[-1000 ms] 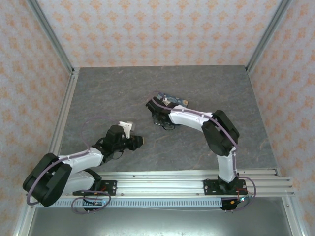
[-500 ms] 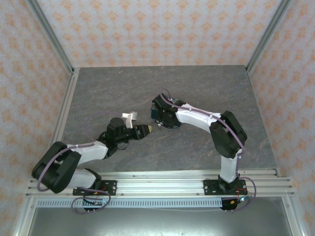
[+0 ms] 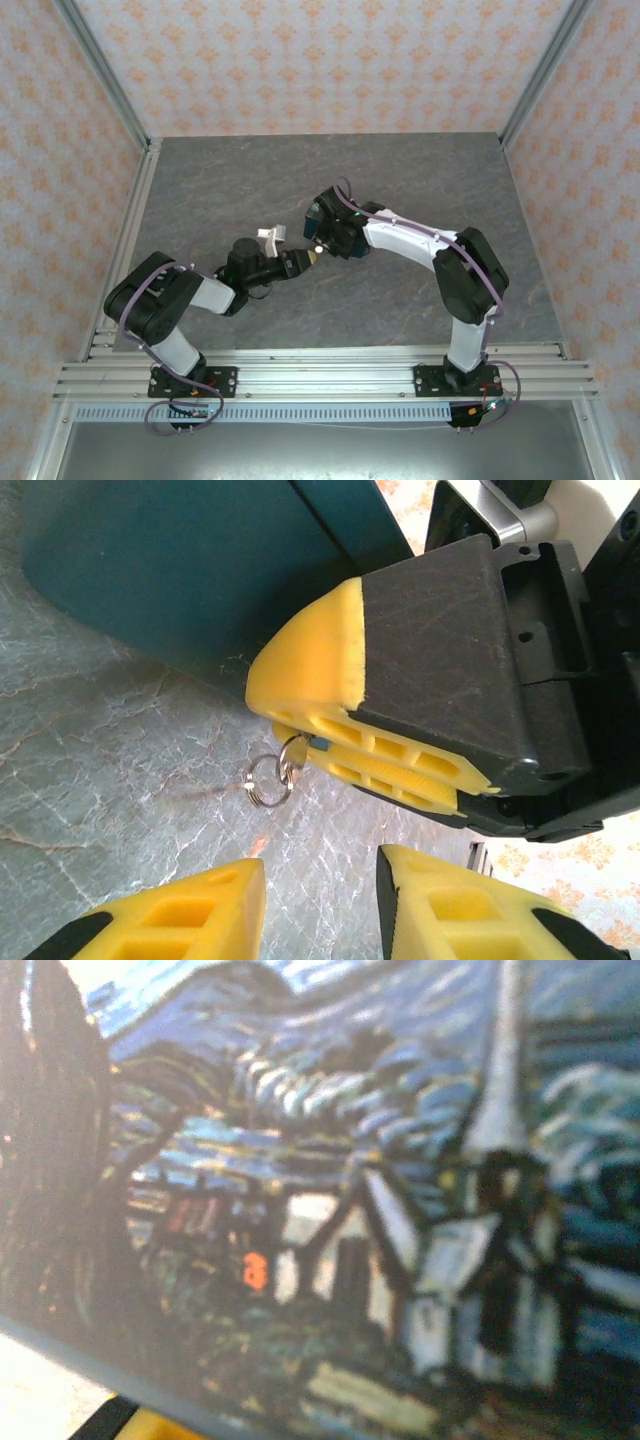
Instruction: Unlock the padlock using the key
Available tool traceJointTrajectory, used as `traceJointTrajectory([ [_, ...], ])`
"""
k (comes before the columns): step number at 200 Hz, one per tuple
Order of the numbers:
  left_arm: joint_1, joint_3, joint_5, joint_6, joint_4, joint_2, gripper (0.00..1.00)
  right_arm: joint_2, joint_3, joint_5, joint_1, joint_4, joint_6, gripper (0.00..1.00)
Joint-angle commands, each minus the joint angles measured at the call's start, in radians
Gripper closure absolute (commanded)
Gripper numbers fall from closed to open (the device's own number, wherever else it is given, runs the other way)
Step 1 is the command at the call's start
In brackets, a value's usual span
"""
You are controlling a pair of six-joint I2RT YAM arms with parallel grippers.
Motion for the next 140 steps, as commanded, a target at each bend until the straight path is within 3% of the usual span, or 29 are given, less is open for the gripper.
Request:
traceJointTrajectory([
  [1,0.020,0.034,0.016,-0.005,0.105,0.025,0.66,-0.044,-0.007,-0.022,-0.011,0.015,0.013,1.00],
  [56,0.028,0.053,0.029,-0.033,0.182,0.080,0.73,-0.044,-0.009,-0.069,-0.022,0.029,0.030,1.00],
  [140,0.027,0.037,-0.006,-0.015,0.172,0.092,0.72,-0.033,0.000,-0.108,-0.035,0.047,0.049,1.00],
])
